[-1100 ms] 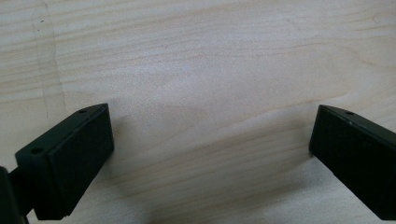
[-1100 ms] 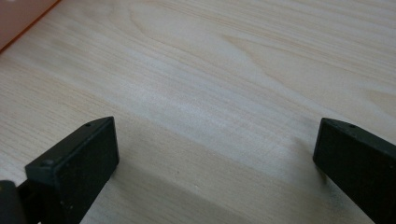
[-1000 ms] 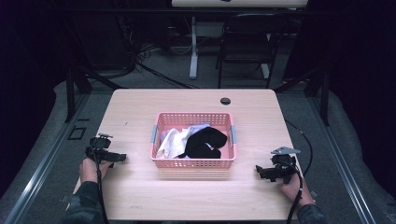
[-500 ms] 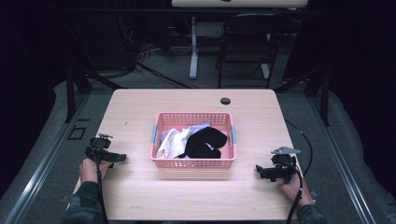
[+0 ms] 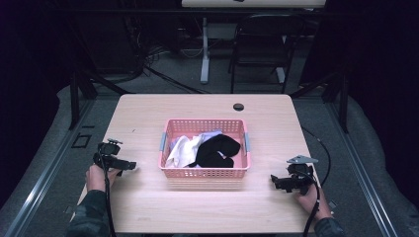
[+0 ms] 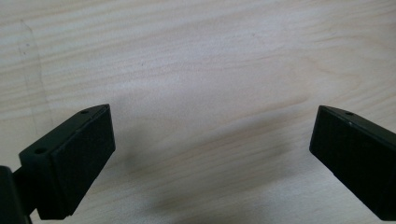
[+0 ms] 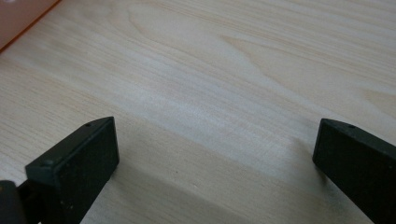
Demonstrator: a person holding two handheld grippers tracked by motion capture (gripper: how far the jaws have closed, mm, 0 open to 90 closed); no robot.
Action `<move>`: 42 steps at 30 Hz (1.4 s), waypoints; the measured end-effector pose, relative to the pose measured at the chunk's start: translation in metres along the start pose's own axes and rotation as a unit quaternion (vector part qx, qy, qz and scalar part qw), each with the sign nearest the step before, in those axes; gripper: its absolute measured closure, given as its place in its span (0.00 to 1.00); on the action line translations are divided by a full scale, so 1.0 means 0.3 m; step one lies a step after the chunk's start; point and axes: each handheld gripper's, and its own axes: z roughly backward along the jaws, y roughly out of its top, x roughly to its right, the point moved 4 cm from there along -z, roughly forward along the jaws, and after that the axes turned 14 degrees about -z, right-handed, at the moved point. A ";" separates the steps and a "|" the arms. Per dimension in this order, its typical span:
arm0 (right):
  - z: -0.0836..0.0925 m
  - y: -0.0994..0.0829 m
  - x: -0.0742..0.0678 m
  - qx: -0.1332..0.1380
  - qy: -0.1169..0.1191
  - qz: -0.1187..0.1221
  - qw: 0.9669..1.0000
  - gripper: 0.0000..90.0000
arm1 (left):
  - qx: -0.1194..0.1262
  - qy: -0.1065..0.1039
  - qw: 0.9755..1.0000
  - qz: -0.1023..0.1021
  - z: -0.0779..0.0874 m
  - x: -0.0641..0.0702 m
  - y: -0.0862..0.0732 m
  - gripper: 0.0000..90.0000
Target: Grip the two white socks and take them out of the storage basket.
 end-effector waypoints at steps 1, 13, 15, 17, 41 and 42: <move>-0.002 -0.001 0.000 0.003 0.002 -0.001 1.000 0.00 | 0.003 0.000 1.000 0.000 0.008 0.002 0.005 0.00; -0.008 -0.002 -0.001 0.020 0.008 -0.003 1.000 0.00 | 0.035 -0.001 0.999 -0.031 0.100 0.041 0.067 0.00; -0.009 -0.002 -0.001 0.020 0.008 -0.003 1.000 0.00 | 0.041 -0.002 0.999 -0.034 0.117 0.047 0.081 0.00; -0.009 -0.002 -0.001 0.018 0.009 -0.002 1.000 0.00 | 0.045 -0.005 0.998 -0.040 0.132 0.055 0.094 0.00; -0.013 0.001 -0.005 0.022 0.003 -0.007 1.000 0.00 | 0.090 -0.053 0.985 -0.136 0.232 0.257 0.379 0.00; -0.012 0.001 -0.005 0.022 0.003 -0.008 1.000 0.00 | 0.091 -0.057 0.984 -0.139 0.230 0.271 0.392 0.00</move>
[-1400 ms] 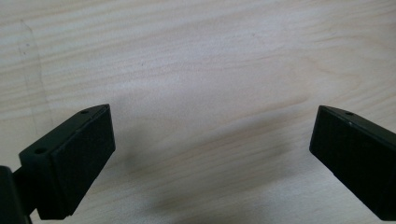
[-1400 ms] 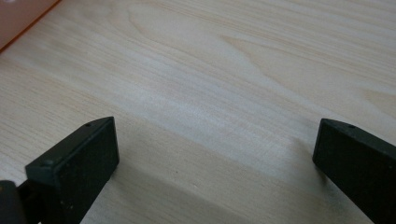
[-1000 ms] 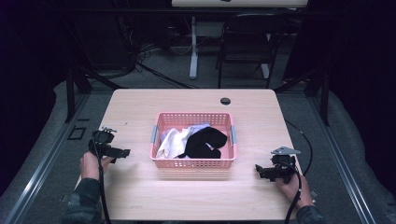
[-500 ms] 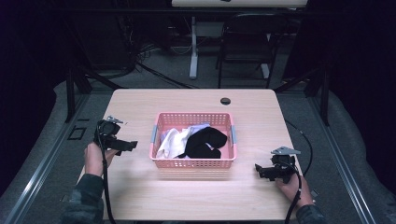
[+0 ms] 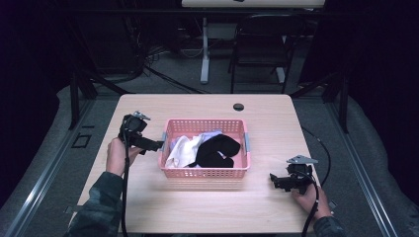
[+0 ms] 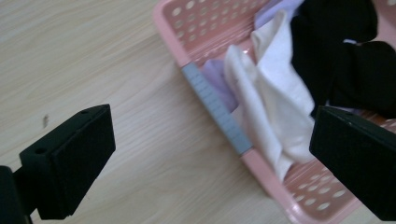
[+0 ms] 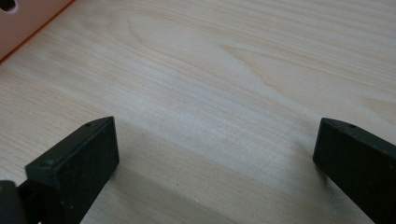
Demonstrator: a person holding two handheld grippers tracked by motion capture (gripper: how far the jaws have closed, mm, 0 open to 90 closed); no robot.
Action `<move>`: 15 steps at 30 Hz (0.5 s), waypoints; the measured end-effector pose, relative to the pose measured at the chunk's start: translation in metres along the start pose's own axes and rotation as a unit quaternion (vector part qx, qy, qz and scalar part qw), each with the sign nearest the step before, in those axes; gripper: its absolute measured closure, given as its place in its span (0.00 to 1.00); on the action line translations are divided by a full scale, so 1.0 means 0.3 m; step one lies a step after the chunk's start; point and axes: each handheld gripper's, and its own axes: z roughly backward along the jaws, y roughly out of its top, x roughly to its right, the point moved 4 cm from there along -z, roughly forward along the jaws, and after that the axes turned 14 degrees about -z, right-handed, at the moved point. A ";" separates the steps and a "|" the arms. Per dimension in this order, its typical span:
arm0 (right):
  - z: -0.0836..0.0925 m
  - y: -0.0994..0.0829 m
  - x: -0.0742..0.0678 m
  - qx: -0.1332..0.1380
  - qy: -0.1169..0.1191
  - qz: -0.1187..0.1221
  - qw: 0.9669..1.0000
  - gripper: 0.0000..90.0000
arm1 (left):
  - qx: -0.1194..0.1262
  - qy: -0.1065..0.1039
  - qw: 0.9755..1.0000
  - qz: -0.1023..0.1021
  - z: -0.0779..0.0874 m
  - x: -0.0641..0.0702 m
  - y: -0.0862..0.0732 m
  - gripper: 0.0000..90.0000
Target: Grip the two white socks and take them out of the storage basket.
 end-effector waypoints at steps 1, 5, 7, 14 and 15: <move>0.000 0.000 0.000 0.000 0.000 -0.001 1.000 0.00 | 0.001 -0.003 1.000 -0.004 -0.004 0.008 0.016 0.00; 0.000 0.001 0.000 -0.002 0.001 0.001 1.000 0.00 | -0.002 -0.017 1.000 -0.019 -0.031 0.038 0.074 0.00; 0.000 0.001 0.000 -0.002 0.000 0.001 1.000 0.00 | -0.004 -0.021 0.999 -0.025 -0.051 0.051 0.099 0.03; -0.001 0.001 -0.001 0.000 0.001 0.000 1.000 0.00 | -0.022 -0.041 0.998 -0.052 -0.143 0.100 0.173 0.11; -0.001 0.001 -0.001 0.000 0.001 0.000 1.000 0.00 | -0.027 -0.044 0.997 -0.056 -0.160 0.108 0.184 0.12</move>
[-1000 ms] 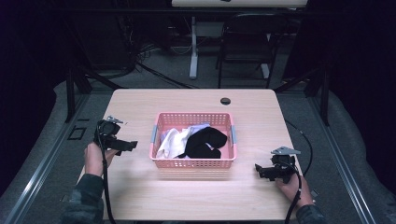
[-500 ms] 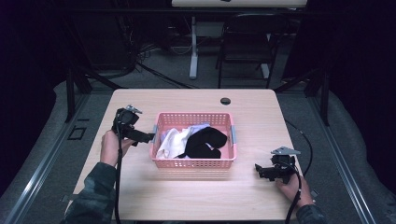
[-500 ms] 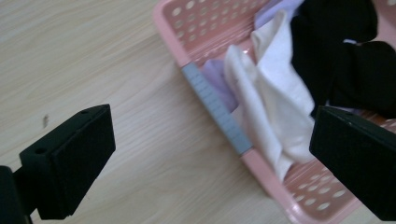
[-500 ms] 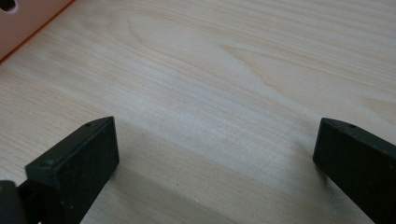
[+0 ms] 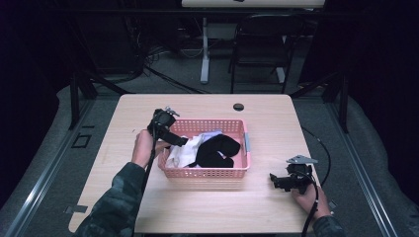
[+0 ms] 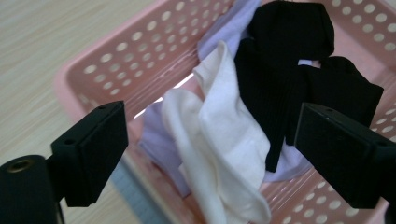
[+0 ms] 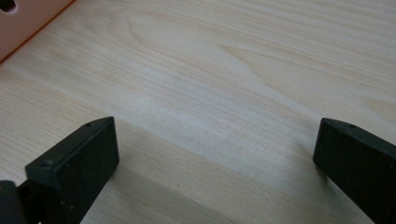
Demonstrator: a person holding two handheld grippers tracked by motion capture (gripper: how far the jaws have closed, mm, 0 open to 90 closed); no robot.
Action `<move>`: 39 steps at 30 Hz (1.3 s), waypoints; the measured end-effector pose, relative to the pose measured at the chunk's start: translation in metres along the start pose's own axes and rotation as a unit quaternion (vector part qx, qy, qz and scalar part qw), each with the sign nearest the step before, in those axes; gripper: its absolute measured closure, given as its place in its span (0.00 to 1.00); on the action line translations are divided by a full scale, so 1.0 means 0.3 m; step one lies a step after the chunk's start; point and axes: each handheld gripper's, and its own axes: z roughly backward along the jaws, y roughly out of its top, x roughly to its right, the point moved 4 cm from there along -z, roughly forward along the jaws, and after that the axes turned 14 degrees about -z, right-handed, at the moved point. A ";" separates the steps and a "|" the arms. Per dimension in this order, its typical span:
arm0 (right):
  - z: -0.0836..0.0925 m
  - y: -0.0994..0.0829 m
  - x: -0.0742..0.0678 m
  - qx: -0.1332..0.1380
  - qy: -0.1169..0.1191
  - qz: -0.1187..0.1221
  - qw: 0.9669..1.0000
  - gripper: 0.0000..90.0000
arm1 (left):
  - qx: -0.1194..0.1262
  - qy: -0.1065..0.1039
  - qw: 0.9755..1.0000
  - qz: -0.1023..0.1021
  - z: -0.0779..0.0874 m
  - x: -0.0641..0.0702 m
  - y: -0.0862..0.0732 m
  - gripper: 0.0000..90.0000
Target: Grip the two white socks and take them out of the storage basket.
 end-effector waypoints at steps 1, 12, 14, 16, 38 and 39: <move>0.001 0.000 0.001 -0.002 0.000 0.002 1.000 0.00 | -0.005 -0.003 1.000 -0.003 -0.017 0.006 0.012 0.13; 0.001 0.000 0.001 -0.002 0.000 0.002 1.000 0.00 | -0.077 -0.024 0.997 -0.021 -0.193 0.045 0.067 0.47; 0.001 0.000 0.001 -0.002 0.000 0.002 1.000 0.00 | -0.082 -0.027 0.996 -0.020 -0.216 0.049 0.075 0.52; 0.000 0.000 0.000 0.000 0.000 0.000 1.000 0.00 | -0.106 -0.020 0.994 -0.023 -0.247 0.051 0.077 0.56; 0.000 0.000 0.000 0.000 0.000 0.000 1.000 0.00 | -0.071 -0.045 0.995 -0.047 -0.172 0.073 0.089 0.96; 0.000 0.000 0.000 0.000 0.000 0.000 1.000 0.00 | -0.066 -0.047 0.996 -0.048 -0.163 0.074 0.091 0.96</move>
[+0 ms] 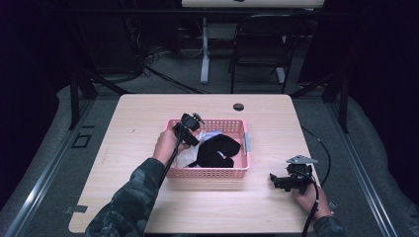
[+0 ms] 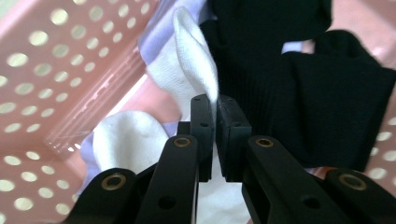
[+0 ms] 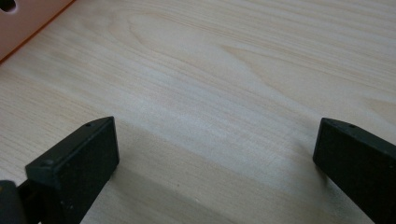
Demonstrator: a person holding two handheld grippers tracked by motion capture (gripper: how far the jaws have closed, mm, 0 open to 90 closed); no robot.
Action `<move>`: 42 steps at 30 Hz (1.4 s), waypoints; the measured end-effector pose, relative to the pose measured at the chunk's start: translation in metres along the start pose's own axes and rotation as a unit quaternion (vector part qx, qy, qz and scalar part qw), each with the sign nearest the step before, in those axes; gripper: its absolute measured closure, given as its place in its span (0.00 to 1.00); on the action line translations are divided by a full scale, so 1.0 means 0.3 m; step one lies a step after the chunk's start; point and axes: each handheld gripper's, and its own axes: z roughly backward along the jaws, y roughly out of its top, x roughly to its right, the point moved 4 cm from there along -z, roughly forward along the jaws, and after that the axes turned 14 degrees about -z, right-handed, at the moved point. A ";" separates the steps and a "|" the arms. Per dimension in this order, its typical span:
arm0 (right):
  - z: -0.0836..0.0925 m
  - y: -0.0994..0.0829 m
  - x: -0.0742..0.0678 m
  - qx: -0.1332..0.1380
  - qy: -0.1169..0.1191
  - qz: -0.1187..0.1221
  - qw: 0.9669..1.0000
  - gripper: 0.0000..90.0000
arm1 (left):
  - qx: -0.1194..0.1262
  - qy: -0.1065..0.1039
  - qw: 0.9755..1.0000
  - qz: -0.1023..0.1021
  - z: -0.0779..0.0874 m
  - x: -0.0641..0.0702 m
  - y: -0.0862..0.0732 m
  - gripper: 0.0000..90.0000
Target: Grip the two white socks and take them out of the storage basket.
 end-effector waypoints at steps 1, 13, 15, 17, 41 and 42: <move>0.000 0.000 0.000 0.000 0.000 0.000 1.000 0.00 | 0.000 0.000 1.000 0.000 0.000 0.000 0.000 0.96; 0.000 0.000 0.000 0.000 0.000 0.000 1.000 0.00 | 0.055 0.006 0.998 -0.019 0.137 0.024 0.033 0.96; 0.000 0.000 0.000 0.000 0.000 0.000 1.000 0.00 | 0.060 0.004 0.998 -0.019 0.155 0.023 0.037 0.96; 0.000 0.000 0.000 0.000 0.000 0.000 1.000 0.00 | 0.067 0.003 0.998 -0.019 0.170 0.022 0.043 0.96; 0.000 0.000 0.000 0.000 0.000 0.000 1.000 0.00 | 0.099 0.017 0.995 -0.016 0.298 -0.014 0.072 0.96; 0.001 0.000 0.001 -0.002 0.000 0.002 1.000 0.00 | 0.099 0.018 0.995 -0.015 0.303 -0.015 0.073 0.96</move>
